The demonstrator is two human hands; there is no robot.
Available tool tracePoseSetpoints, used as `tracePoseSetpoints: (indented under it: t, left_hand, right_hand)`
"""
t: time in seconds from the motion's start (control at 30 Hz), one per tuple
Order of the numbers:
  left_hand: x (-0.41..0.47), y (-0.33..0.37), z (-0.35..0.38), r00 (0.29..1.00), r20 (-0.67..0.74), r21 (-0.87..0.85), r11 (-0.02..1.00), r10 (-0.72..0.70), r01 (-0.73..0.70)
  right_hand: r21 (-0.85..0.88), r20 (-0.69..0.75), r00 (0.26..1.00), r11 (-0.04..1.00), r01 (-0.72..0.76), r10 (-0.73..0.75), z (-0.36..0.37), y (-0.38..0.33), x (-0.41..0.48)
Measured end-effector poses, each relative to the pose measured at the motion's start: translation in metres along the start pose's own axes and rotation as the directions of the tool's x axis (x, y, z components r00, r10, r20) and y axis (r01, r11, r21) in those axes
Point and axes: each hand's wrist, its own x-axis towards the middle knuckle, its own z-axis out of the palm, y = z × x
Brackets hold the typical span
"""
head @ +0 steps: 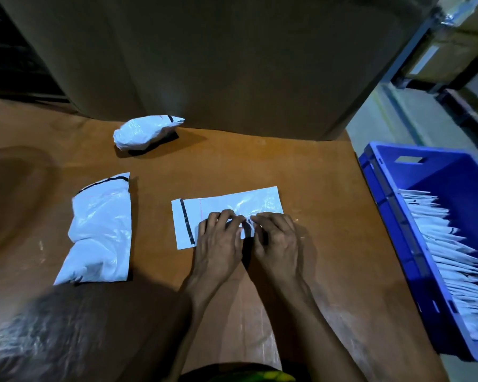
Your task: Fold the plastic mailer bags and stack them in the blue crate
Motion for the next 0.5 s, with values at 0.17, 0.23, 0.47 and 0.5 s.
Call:
tracePoseSetpoints:
  t: [0.17, 0.23, 0.47, 0.5]
  left_hand:
    - [-0.003, -0.004, 0.001, 1.000, 0.000, -0.051, 0.999, -0.011, 0.011]
    - [-0.003, -0.003, 0.000, 1.000, -0.009, -0.057, 0.998, -0.014, 0.014]
    - [-0.006, -0.008, 0.003, 1.000, 0.009, -0.030, 1.000, -0.009, 0.010]
    - [-0.006, -0.008, 0.004, 1.000, 0.018, -0.024, 1.000, -0.012, 0.013]
  right_hand:
    - [-0.012, 0.050, 0.998, 1.000, -0.028, 0.029, 0.010, 0.003, -0.009]
    - [-0.030, 0.089, 0.994, 0.998, -0.058, 0.061, 0.008, 0.001, 0.004]
    - [-0.103, 0.021, 1.000, 0.995, -0.004, 0.006, 0.016, 0.002, 0.028]
    - [-0.119, 0.013, 1.000, 0.993, 0.005, -0.004, 0.017, 0.004, 0.024]
